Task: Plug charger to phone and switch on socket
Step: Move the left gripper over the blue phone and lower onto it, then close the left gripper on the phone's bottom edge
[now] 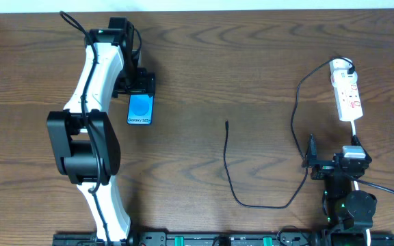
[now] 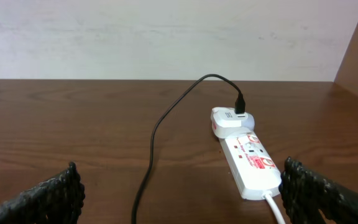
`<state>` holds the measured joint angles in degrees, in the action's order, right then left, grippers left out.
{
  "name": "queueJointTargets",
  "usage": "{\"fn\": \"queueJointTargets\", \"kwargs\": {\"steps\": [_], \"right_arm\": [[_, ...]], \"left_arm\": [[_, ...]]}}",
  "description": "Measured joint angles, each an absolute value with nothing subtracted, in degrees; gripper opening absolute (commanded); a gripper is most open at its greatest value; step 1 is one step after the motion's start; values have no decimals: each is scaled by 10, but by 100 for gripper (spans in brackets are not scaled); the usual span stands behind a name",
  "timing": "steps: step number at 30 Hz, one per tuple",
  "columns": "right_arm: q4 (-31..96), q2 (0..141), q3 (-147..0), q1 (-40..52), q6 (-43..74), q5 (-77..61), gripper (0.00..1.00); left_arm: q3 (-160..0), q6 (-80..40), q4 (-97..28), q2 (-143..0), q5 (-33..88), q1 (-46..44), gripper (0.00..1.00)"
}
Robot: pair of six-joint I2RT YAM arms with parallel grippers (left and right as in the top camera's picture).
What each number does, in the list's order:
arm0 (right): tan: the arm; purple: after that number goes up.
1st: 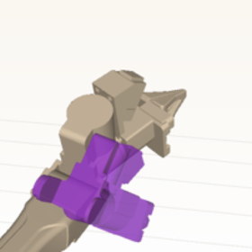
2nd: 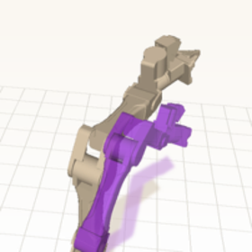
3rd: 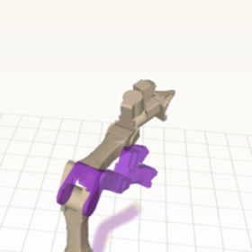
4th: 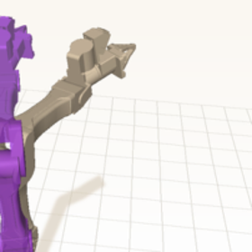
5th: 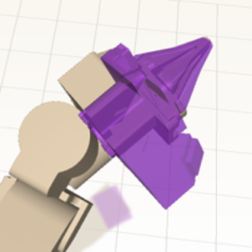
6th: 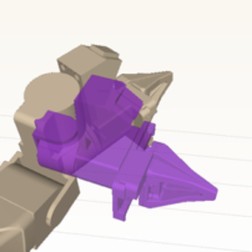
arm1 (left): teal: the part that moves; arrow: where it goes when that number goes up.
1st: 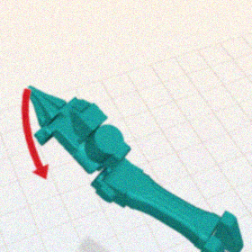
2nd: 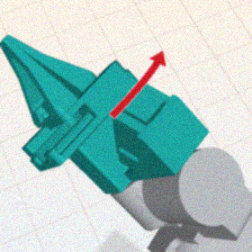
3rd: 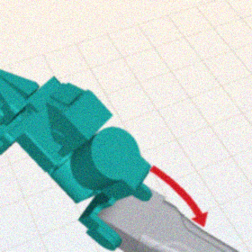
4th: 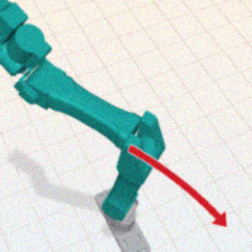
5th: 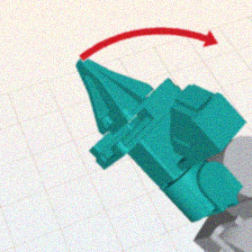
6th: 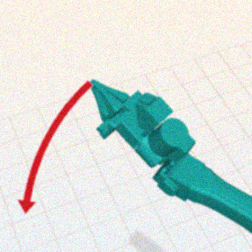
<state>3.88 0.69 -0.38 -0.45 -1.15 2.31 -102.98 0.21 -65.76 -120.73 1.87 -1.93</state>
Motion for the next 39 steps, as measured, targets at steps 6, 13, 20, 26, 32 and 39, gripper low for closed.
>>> {"fn": "queueJointTargets", "kwargs": {"steps": [6, 13, 20, 26, 32, 39], "right_arm": [[39, 7, -4, -4, -11, 23, 99], [39, 7, -4, -4, -11, 23, 99], [39, 7, -4, -4, -11, 23, 99], [39, 7, -4, -4, -11, 23, 99], [39, 7, -4, -4, -11, 23, 99], [39, 7, -4, -4, -11, 23, 99]], "left_arm": [[-1028, 2, -647, -1240, 29, -19, 98], [-1027, 2, -628, -1259, 34, -19, 98], [-1022, 2, -613, -1259, 38, -19, 98], [-987, 0, -580, -1259, 40, -19, 98], [-970, 0, -566, -1259, 40, -19, 98], [-970, 0, -563, -1259, 40, -19, 98]]}}
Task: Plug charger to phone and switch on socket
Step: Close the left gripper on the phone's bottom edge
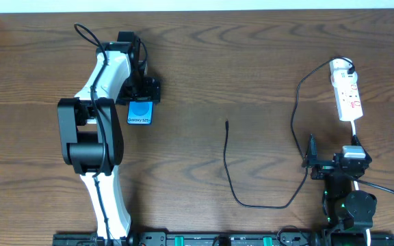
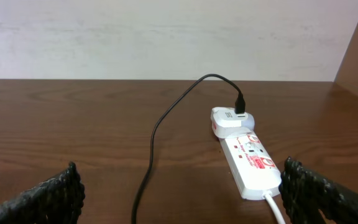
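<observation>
A phone (image 1: pixel 140 113) with a lit blue screen lies flat on the left of the table. My left gripper (image 1: pixel 143 91) is at the phone's far end, its jaws on either side of that end; the overhead view does not show whether they grip it. The black charger cable (image 1: pixel 227 164) loops across the middle, and its free plug tip (image 1: pixel 226 124) lies bare on the wood. Its other end goes into a white adapter (image 2: pixel 229 119) on the white power strip (image 2: pixel 250 162) at the far right. My right gripper (image 2: pixel 182 196) stands open, short of the strip, holding nothing.
The wooden table (image 1: pixel 252 55) ends at a pale wall at the back. The strip's white lead (image 2: pixel 275 208) runs back past my right finger. The left arm (image 1: pixel 101 75) stretches from the near edge up to the phone.
My left arm has changed pose, its elbow now nearer the phone, and the gripper sits slightly lower over the phone's far end. Phone, cable and right gripper have not moved.
</observation>
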`<state>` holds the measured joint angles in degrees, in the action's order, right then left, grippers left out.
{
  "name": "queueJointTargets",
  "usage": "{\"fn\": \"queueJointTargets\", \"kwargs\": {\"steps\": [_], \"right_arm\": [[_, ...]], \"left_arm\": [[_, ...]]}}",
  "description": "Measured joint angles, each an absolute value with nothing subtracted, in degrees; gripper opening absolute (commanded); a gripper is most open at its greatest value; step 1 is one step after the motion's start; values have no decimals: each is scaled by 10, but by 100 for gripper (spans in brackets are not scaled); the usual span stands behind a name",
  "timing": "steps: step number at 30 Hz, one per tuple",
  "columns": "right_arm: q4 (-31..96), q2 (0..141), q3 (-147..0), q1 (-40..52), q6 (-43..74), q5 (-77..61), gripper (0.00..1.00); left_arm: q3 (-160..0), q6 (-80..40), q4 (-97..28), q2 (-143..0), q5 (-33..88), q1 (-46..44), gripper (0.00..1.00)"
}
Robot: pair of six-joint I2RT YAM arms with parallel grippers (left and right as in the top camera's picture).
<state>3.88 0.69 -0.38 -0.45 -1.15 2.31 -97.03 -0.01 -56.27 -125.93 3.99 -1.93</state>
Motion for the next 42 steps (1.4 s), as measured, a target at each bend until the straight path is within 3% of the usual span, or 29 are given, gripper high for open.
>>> {"fn": "queueJointTargets", "kwargs": {"steps": [42], "right_arm": [[39, 7, -4, -4, -11, 23, 99]], "left_arm": [[-930, 0, -487, -1259, 40, -19, 98]]}}
